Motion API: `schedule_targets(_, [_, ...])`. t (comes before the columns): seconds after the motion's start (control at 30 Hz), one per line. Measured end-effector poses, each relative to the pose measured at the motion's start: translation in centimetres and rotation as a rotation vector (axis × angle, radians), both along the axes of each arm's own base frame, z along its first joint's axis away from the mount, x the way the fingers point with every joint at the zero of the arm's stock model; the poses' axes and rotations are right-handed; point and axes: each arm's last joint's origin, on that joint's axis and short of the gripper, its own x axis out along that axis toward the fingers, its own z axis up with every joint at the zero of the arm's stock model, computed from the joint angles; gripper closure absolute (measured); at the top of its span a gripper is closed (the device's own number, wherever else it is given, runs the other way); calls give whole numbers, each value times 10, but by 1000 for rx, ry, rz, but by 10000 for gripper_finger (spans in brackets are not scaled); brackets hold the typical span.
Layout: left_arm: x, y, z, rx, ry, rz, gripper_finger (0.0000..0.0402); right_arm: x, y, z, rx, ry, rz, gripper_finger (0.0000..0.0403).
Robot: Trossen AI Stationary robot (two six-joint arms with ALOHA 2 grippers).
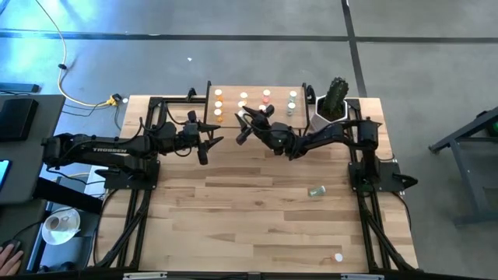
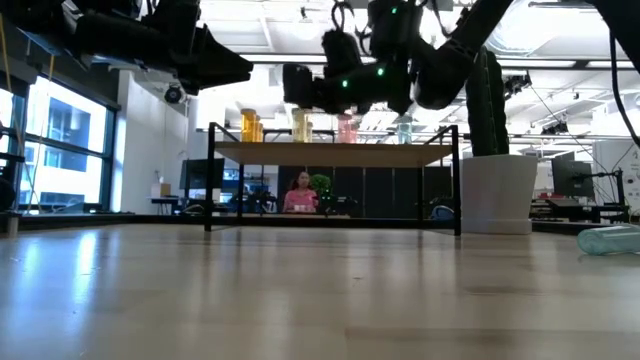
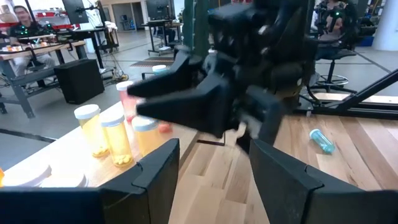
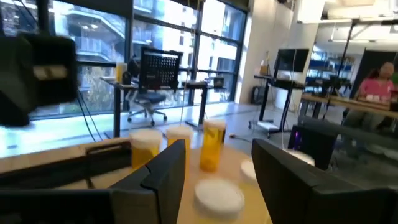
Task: Pick and place medicine bottles onto shelf by color
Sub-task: Put the pink pill bottle on the shelf aligned with the other pink pill bottles
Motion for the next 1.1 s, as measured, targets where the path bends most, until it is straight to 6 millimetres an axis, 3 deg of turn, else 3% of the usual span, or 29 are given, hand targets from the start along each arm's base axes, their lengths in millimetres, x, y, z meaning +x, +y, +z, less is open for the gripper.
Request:
schedule_targets(0.33, [0, 0, 0, -26, -13, 2, 216, -10, 32, 40, -118, 86, -7, 226])
schedule_targets(0.53, [0, 0, 0, -31, -15, 2, 216, -22, 53, 60, -101, 186, -18, 226])
schedule_targets(1.1, [4, -11, 0, -133, -49, -178, 216, -70, 97, 85, 101, 401, 119, 226])
